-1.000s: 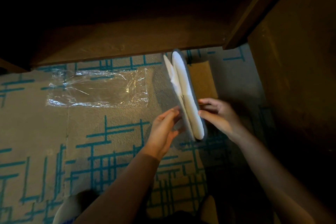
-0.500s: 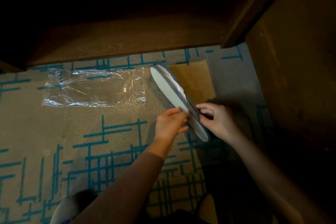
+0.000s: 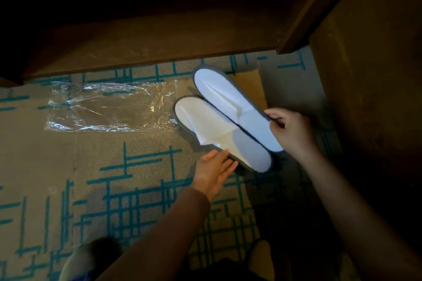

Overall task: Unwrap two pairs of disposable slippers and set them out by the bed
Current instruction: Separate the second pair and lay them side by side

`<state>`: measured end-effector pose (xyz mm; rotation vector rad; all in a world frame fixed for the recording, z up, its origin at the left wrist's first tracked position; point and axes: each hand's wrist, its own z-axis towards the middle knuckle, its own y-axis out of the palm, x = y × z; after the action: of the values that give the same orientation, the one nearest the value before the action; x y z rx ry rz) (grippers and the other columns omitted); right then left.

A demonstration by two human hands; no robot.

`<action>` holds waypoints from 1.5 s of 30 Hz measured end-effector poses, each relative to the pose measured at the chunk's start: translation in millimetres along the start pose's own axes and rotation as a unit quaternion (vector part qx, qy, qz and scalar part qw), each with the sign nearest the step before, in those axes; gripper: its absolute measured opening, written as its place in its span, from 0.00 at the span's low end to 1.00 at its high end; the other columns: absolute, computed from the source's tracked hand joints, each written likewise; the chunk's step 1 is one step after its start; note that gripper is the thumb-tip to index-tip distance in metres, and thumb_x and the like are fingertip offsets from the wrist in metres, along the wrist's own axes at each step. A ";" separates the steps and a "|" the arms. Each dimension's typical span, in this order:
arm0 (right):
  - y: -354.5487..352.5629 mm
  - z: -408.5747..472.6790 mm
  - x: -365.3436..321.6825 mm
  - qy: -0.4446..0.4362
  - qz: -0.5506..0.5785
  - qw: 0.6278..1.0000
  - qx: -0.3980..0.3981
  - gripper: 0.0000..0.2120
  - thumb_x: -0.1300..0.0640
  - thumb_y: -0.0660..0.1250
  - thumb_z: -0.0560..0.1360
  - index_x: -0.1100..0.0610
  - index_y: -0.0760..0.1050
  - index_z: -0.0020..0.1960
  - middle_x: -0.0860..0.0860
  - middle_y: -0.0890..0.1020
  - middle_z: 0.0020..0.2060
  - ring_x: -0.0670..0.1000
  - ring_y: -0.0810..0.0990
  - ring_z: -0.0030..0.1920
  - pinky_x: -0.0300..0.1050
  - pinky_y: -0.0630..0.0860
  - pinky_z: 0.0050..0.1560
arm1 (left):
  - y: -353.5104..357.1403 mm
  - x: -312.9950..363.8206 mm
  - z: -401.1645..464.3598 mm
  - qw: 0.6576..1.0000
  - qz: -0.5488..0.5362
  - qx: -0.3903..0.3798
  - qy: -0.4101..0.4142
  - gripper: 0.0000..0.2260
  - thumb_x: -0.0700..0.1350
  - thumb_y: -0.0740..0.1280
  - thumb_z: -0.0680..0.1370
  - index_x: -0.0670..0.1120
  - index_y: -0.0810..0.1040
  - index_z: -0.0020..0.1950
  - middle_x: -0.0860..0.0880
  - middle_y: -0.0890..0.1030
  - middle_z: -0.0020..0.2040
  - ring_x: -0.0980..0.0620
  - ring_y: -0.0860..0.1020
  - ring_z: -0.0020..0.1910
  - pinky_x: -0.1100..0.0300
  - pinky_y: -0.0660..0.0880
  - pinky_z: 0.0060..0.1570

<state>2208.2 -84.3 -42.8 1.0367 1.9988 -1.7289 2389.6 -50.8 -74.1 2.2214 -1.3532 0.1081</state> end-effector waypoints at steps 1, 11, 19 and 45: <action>-3.0 3.3 0.5 0.000 0.002 1.000 0.008 0.15 0.66 0.62 0.73 0.58 0.78 0.57 0.55 0.83 0.53 0.55 0.81 0.53 0.51 0.77 0.55 | -0.4 -4.2 1.0 1.000 0.006 -0.001 -0.016 0.03 0.38 0.63 0.78 0.44 0.75 0.48 0.43 0.80 0.48 0.49 0.80 0.46 0.63 0.81 0.36; -31.2 14.6 12.5 0.063 0.084 0.994 0.035 0.15 0.68 0.61 0.74 0.59 0.78 0.58 0.55 0.81 0.51 0.50 0.78 0.50 0.43 0.71 0.51 | -11.3 38.5 -8.7 0.964 0.224 0.027 0.139 0.09 0.51 0.60 0.78 0.48 0.77 0.49 0.48 0.82 0.43 0.53 0.82 0.36 0.60 0.78 0.39; -13.8 -0.7 4.0 0.123 0.141 0.963 -0.196 0.13 0.67 0.63 0.74 0.53 0.77 0.54 0.53 0.80 0.50 0.43 0.76 0.46 0.36 0.69 0.42 | -47.4 120.8 6.2 0.945 0.275 -0.010 0.178 0.08 0.39 0.66 0.75 0.50 0.77 0.50 0.49 0.82 0.48 0.54 0.82 0.45 0.64 0.81 0.38; 16.9 15.0 30.9 -0.098 -0.295 0.944 -0.115 0.33 0.56 0.72 0.64 0.46 0.64 0.66 0.50 0.65 0.70 0.57 0.63 0.69 0.56 0.62 0.65 | -90.4 53.8 -5.2 0.871 0.490 0.002 -0.040 0.12 0.45 0.63 0.78 0.39 0.74 0.57 0.48 0.84 0.38 0.56 0.83 0.35 0.65 0.79 0.33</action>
<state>2194.9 -88.4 -78.5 0.1768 2.4522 -1.7046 2493.7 -59.3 -87.7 1.3281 -2.3880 0.3746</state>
